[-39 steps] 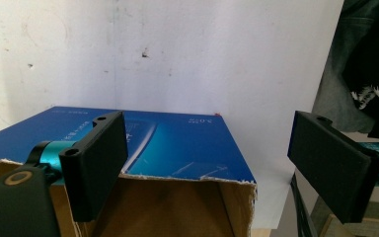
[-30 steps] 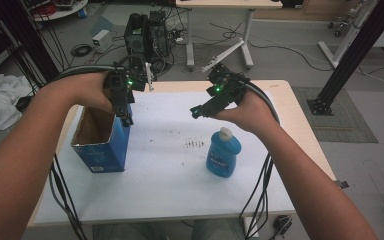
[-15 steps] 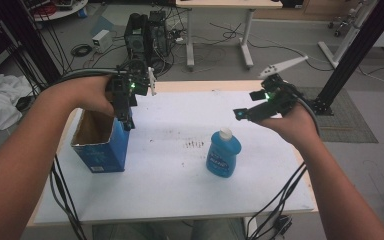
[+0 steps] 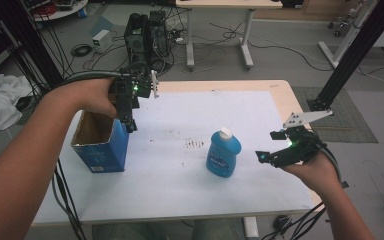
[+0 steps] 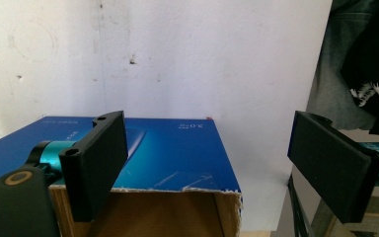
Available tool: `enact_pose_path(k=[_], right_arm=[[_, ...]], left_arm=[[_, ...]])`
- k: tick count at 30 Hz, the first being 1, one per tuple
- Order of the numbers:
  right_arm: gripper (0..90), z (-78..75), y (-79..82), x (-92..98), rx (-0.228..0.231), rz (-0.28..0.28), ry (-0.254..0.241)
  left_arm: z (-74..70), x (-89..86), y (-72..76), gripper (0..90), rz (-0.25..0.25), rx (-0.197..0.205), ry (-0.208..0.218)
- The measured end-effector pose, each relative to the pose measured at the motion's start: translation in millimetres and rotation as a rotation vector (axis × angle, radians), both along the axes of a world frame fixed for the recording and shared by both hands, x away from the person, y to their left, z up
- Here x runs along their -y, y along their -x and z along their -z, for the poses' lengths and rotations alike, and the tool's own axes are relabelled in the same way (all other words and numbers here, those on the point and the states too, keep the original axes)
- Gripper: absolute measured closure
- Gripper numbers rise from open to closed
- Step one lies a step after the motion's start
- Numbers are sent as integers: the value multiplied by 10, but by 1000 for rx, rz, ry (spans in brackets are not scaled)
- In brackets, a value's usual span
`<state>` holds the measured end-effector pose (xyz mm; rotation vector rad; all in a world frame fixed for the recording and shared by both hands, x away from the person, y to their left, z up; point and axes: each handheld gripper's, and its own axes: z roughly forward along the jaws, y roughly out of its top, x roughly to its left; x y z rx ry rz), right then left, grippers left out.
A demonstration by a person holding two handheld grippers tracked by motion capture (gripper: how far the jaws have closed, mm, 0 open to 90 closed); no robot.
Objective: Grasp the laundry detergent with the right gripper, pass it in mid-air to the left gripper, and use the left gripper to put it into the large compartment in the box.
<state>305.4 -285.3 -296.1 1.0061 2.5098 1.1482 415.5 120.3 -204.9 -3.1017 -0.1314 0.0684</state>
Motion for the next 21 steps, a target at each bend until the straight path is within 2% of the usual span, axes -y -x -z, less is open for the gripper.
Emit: enact_pose_path(k=[3, 7, 8, 9, 10, 11, 19, 21], right_arm=[[120, 195, 74, -26, -2, -10, 11], [120, 366, 116, -65, -7, -18, 12], [120, 407, 99, -69, 15, -35, 20], [120, 434, 114, -94, -10, -30, 18], [120, 461, 115, -117, -15, -33, 22], [120, 483, 114, -136, -20, -39, 23], [120, 673, 62, -284, -7, -68, 14], [120, 730, 30, -328, -19, -78, 12]], left_arm=[[0, 12, -2, 154, 2, -7, 3], [8, 15, 0, 154, 7, -1, 5], [9, 19, -1, 154, 5, -8, 4], [7, 23, -1, 153, 0, -14, 2], [14, 24, 0, 154, 5, 1, 1], [16, 29, -1, 153, 7, -3, 1], [41, 59, 2, 153, 13, -12, -6], [43, 59, -2, 153, 10, -10, -5]])
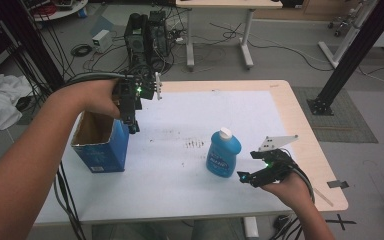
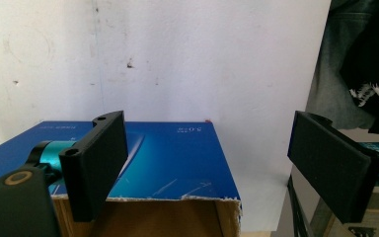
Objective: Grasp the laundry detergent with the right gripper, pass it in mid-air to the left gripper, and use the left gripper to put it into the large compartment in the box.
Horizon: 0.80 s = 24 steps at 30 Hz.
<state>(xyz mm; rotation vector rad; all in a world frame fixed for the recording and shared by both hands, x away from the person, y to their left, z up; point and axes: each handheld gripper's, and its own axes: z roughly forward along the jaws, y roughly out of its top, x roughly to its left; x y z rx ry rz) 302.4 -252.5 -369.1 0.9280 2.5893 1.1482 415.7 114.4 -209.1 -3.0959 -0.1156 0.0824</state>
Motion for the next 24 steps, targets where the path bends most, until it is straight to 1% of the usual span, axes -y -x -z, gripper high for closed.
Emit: enact_pose_path(k=[4, 5, 6, 9, 10, 11, 13, 14, 15, 16, 17, 18, 19, 20, 21, 22, 23, 24], right_arm=[[120, 88, -79, -72, -2, -9, -5], [120, 116, -107, -90, 5, -19, -3], [120, 144, -131, -116, 3, -17, -15], [120, 215, -202, -172, 0, -31, -27], [120, 243, -226, -192, 6, -37, -37], [120, 276, -239, -223, 0, -31, -60], [120, 314, -276, -242, 23, -45, -76], [120, 332, -284, -260, 21, -46, -99], [120, 345, -295, -270, 24, -46, -106], [120, 344, -300, -275, 17, -57, -104], [120, 358, -307, -291, 28, -61, -114], [120, 365, -309, -306, 29, -56, -120], [120, 370, -314, -314, 36, -58, -121], [120, 381, -315, -330, 39, -59, -133], [120, 378, -314, -330, 32, -63, -122], [120, 396, -323, -343, 54, -67, -134], [120, 404, -327, -345, 64, -70, -133], [120, 406, -326, -345, 49, -64, -136]], left_arm=[[-4, 0, 2, 154, 0, -1, 0], [-4, -1, 5, 154, 0, -3, 0], [-5, -3, 9, 153, 0, 1, 2], [-7, -15, 20, 154, -7, 7, 2], [-6, -26, 21, 153, -8, 3, 6], [-11, -32, 16, 153, -2, 5, 3], [-11, -46, 16, 153, -6, 5, 1], [-7, -54, 16, 154, -7, 2, 4], [-5, -59, 16, 153, -8, 1, 3], [-3, -64, 15, 153, -9, -1, 2], [0, -69, 16, 153, -10, 3, 4], [-3, -70, 15, 154, -8, 3, -1], [-1, -74, 13, 154, -10, 5, 4], [-2, -74, 11, 154, -9, 6, 4], [-2, -74, 9, 153, -10, 4, 5], [-2, -73, 7, 154, -10, 4, 7], [-3, -70, 5, 153, -4, 11, 9], [-3, -65, 6, 154, -11, 3, 11]])
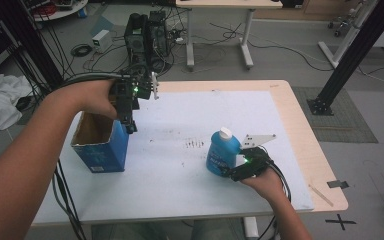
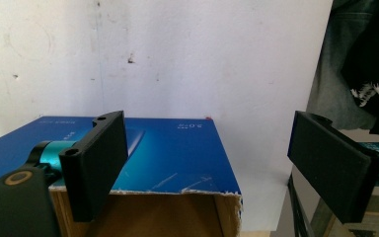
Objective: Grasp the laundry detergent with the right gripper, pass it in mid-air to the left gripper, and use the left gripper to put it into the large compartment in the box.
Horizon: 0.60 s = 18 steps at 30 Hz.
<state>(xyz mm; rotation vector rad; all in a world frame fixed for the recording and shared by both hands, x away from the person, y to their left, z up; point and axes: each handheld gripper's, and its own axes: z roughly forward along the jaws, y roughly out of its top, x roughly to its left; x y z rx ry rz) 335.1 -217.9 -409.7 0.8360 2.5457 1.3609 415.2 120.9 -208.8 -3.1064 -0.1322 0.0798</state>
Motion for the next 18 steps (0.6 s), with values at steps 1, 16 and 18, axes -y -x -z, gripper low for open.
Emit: enact_pose_path(k=[1, 16, 18], right_arm=[[120, 7, -2, -2, 2, 3, -7], [123, 40, -34, -51, 25, -8, -53], [148, 43, -31, -64, 21, -11, -67]], left_arm=[[8, 1, 1, 153, 0, -3, 2], [7, -9, 19, 154, 5, 0, 0], [11, -11, 18, 154, 3, 4, 3]])
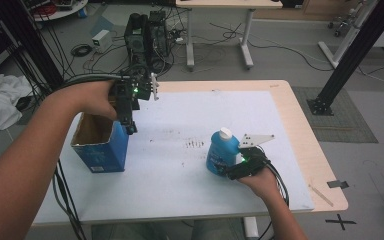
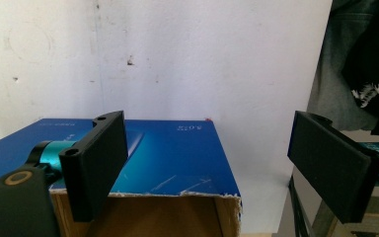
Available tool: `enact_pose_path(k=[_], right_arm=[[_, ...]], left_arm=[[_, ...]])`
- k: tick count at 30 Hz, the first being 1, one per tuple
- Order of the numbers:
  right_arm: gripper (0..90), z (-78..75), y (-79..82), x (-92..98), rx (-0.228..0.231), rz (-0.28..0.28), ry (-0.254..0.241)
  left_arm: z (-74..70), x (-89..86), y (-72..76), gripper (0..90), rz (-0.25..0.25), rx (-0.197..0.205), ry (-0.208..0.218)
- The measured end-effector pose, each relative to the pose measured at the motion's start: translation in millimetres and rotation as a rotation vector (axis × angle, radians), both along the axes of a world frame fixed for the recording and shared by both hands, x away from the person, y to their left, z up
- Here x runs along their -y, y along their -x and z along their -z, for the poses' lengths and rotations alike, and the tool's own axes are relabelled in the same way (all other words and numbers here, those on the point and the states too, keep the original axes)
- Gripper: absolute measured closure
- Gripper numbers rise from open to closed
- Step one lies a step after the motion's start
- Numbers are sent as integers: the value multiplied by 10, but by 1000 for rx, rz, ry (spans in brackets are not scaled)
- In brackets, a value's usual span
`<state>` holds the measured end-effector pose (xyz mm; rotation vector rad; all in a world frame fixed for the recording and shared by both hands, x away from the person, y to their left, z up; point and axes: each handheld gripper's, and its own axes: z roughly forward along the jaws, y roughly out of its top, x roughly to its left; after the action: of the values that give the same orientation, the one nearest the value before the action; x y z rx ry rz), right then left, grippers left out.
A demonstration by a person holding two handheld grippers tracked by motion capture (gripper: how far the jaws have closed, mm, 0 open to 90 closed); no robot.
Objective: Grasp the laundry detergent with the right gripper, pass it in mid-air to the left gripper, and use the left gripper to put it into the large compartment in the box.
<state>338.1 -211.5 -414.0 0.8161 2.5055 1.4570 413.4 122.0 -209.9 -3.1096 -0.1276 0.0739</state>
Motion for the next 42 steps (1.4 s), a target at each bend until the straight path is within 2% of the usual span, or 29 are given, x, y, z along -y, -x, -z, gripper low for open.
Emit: enact_pose_path(k=[2, 4, 5, 7, 10, 11, 12, 13, 15, 16, 20, 23, 24, 30, 31, 35, 42], right_arm=[[147, 5, -4, -6, 16, 0, 7], [148, 8, -6, -8, 16, -2, 3], [148, 4, -4, -6, 2, -4, 4], [150, 17, -19, -10, 26, -2, -3], [181, 15, -9, -8, 13, 1, -10], [181, 26, -19, -7, 29, -2, -9], [190, 27, -21, -8, 24, -3, -6], [227, 29, -22, -9, 22, -4, -8], [229, 30, -15, -2, 27, -3, -10], [229, 38, -10, -9, 22, 7, -21], [230, 41, -17, -1, 32, 2, -11], [239, 43, -12, -1, 26, 6, -14], [239, 49, -5, -9, 18, 18, -29], [274, 41, -21, 11, 44, 13, -23], [279, 48, -17, 3, 47, 17, -36], [285, 45, -16, 2, 37, 12, -31], [316, 42, -13, 7, 52, 10, -36]], left_arm=[[-1, 4, -4, 153, 1, -7, -3], [3, 2, -6, 154, 4, -5, -3], [1, 4, -6, 154, 2, -5, -7], [4, 4, -7, 153, 0, -4, -3], [10, 6, -8, 153, 3, 1, 1], [10, 7, -11, 154, 4, -2, 1], [8, 10, -11, 153, 4, 3, -4], [13, 11, -13, 153, 5, -1, -3], [7, 21, -14, 154, 2, -2, -13], [16, 17, -15, 153, 5, 1, -4], [17, 29, -18, 153, 3, -4, -7], [23, 32, -17, 153, 7, 2, -7], [23, 33, -18, 154, 5, 1, -5], [29, 47, -24, 154, 8, -4, -9], [33, 50, -24, 154, 8, -5, -6], [41, 63, -31, 154, 11, -2, -13], [50, 67, -40, 153, 8, -8, -12]])
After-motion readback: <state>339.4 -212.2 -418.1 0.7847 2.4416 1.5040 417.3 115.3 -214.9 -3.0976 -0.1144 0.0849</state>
